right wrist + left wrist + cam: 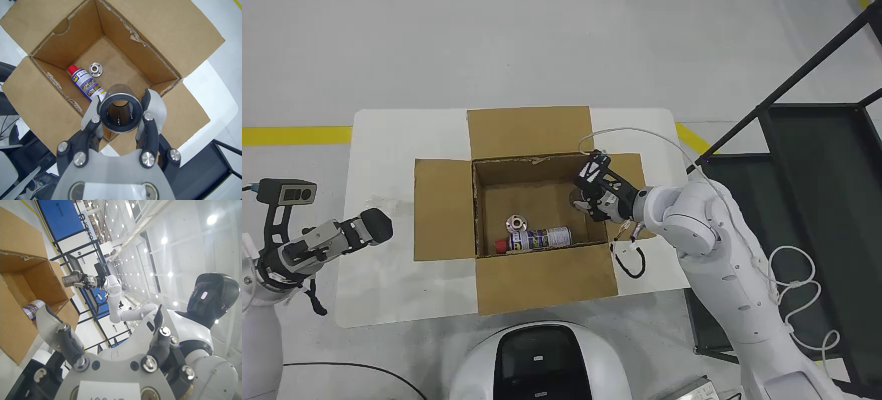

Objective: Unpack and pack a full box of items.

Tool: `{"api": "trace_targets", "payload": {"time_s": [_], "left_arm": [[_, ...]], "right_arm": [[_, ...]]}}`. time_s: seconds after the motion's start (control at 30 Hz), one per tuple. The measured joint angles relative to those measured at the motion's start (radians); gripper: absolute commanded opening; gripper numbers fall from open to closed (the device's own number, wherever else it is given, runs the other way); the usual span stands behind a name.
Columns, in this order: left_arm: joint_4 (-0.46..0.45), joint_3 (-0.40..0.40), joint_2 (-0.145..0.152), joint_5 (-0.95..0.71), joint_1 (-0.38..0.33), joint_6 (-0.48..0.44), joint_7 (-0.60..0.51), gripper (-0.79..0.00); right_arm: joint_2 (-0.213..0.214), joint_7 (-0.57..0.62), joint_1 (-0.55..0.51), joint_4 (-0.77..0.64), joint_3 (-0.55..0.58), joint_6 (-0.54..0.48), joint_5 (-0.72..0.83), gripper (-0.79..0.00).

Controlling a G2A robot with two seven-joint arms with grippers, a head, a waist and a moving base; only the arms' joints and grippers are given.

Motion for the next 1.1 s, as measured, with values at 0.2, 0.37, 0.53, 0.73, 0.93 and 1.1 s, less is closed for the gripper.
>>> {"api": "trace_targets", "payload": {"time_s": [0.2,0.37,0.53,0.73,0.93,1.1], "left_arm": [[0.000,0.000,0.000,0.000,0.000,0.000,0.000,0.000],[0.000,0.000,0.000,0.000,0.000,0.000,0.000,0.000],[0.000,0.000,0.000,0.000,0.000,0.000,0.000,0.000],[0.000,0.000,0.000,0.000,0.000,0.000,0.000,0.000],[0.000,0.000,0.000,0.000,0.000,0.000,0.000,0.000],[0.000,0.000,0.000,0.000,0.000,0.000,0.000,0.000]], "right_arm": [[0.006,-0.026,-0.013,-0.005,0.029,-0.016,0.000,-0.785],[0.034,-0.018,-0.056,0.003,0.214,-0.087,0.064,-0.785],[0.058,-0.018,-0.099,0.072,0.396,-0.101,0.076,-0.785],[0.068,-0.075,-0.062,0.269,0.399,-0.062,-0.039,-0.785],[0.059,-0.180,0.050,0.538,0.285,0.000,-0.125,-0.785],[0.046,-0.273,0.145,0.762,0.201,0.041,-0.162,-0.785]]}}
